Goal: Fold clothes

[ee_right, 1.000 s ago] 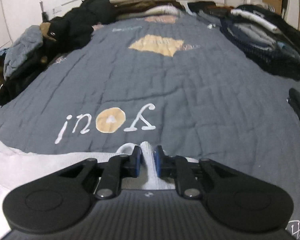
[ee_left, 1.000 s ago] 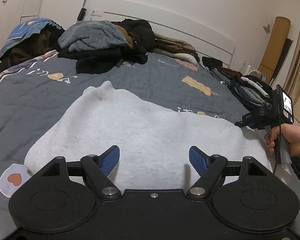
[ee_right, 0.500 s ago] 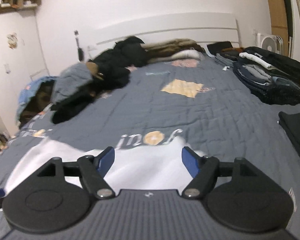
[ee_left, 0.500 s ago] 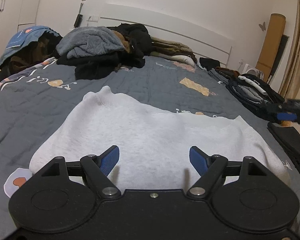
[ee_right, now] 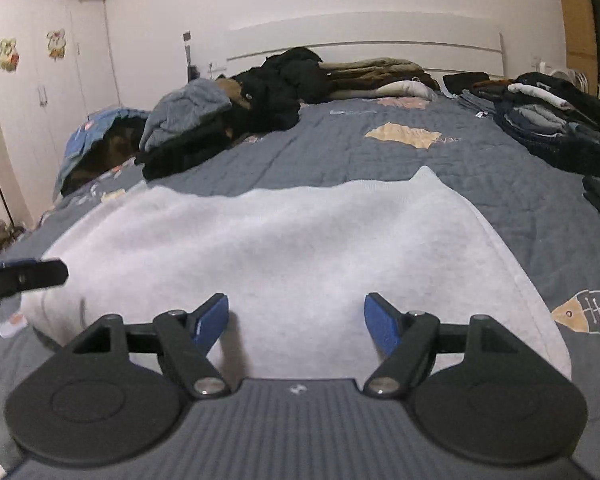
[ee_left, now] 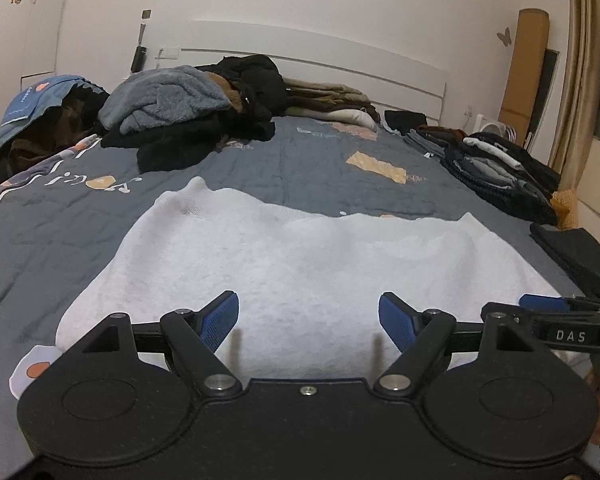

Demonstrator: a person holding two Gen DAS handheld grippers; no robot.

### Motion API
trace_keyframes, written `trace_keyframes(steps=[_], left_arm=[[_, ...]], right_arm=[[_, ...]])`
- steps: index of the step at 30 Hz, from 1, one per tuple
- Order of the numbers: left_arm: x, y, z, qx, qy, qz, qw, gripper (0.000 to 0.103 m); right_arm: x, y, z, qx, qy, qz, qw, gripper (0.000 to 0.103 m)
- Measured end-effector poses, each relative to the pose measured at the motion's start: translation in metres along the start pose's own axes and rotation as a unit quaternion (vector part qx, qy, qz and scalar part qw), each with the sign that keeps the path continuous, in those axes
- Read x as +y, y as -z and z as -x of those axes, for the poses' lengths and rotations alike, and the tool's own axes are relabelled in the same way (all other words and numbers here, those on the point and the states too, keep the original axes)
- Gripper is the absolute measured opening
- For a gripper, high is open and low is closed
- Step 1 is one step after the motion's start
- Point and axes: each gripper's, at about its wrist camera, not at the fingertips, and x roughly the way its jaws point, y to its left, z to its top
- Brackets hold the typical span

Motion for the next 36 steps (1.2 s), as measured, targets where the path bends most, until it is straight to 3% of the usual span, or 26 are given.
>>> trace_keyframes(steps=[11, 19, 26, 36], left_arm=[[0.015, 0.001, -0.004, 0.016, -0.019, 0.005, 0.9997, 0.076], [0.009, 0.011, -0.001, 0.027, -0.023, -0.018, 0.9992, 0.077], [0.015, 0.016, 0.017, 0.029, -0.020, 0.018, 0.9992, 0.077], [0.012, 0.023, 0.047, 0.020, -0.029, 0.032, 0.9989, 0.080]], right_arm=[[0.012, 0.004, 0.011, 0.016, 0.023, 0.001, 1.000, 0.076], [0.023, 0.010, 0.027, 0.022, 0.022, 0.011, 0.999, 0.086], [0.023, 0.012, 0.042, 0.027, 0.015, -0.004, 1.000, 0.088], [0.029, 0.028, 0.069, 0.027, 0.006, -0.006, 1.000, 0.088]])
